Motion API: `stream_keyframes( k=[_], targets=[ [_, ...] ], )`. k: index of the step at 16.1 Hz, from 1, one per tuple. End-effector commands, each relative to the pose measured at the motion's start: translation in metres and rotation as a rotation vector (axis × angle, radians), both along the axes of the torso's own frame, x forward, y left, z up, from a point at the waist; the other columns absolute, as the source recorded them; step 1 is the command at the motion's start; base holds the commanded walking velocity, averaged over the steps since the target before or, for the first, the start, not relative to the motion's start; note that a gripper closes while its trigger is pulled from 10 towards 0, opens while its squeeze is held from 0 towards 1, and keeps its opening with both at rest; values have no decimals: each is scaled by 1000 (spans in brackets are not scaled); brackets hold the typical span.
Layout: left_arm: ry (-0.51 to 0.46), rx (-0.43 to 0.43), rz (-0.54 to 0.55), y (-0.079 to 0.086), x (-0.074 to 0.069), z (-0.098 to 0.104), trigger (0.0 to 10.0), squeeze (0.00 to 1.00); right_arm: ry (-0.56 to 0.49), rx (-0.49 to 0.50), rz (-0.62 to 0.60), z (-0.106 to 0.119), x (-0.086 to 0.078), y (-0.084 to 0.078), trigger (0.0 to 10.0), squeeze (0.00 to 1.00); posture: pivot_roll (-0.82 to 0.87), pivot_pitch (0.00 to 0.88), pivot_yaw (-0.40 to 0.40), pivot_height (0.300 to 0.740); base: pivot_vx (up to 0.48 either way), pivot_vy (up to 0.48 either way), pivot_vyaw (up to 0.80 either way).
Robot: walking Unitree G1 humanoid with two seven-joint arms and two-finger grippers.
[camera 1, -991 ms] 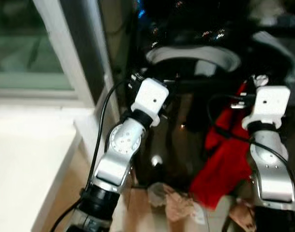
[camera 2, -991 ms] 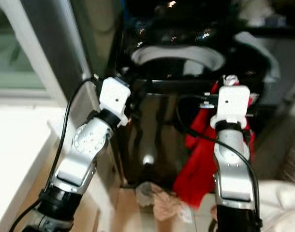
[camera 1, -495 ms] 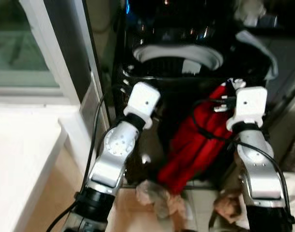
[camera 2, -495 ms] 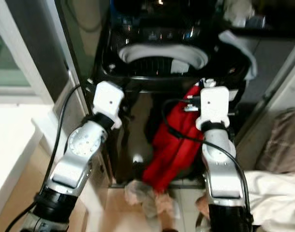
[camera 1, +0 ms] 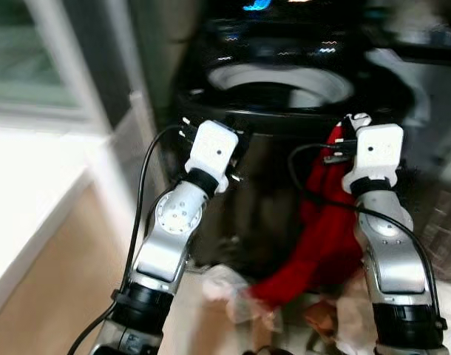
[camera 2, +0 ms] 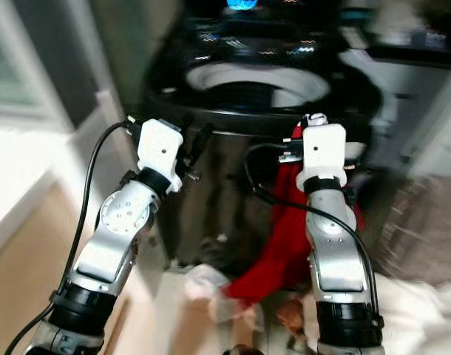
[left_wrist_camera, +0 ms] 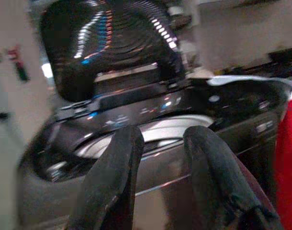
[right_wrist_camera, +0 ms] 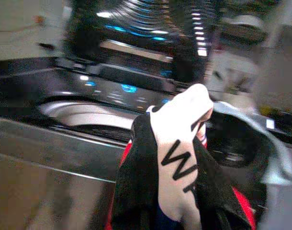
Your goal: Clothes washing
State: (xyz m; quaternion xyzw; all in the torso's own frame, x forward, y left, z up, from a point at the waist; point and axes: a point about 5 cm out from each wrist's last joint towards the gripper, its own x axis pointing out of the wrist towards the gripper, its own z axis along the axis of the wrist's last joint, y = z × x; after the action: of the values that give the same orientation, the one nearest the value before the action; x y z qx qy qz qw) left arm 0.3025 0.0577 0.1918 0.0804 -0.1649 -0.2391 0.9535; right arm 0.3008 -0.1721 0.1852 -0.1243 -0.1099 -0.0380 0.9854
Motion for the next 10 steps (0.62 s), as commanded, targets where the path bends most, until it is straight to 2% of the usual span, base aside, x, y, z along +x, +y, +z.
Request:
stream_keyframes(
  k=[1, 3, 5, 7, 10],
  targets=[
    [-1, -5, -17, -1, -1, 0, 10000, 0, -17, 41, 31, 5, 4, 5, 10000, 0, -133, 0, -9, 740, 0, 0, -575],
    [-2, -4, -18, -1, 0, 0, 10000, 0, -10, 33, 41, 4, 5, 6, 10000, 0, -133, 0, -9, 740, 0, 0, -684],
    [-3, 2, -12, 0, 0, -1, 10000, 0, -18, -26, 42, 5, 7, 8, 10000, 0, -130, 0, -7, 740, 0, 0, 0],
    [-2, 1, -14, 0, 0, -1, 10000, 0, -15, -7, 44, 6, 10, 8, 10000, 0, -129, 0, -6, 740, 0, 0, 0],
    [-5, 8, -11, 1, 1, -2, 10000, 0, -7, -5, 57, 5, 11, 9, 10000, 0, -131, 0, -5, 740, 0, 0, -642]
  ],
)
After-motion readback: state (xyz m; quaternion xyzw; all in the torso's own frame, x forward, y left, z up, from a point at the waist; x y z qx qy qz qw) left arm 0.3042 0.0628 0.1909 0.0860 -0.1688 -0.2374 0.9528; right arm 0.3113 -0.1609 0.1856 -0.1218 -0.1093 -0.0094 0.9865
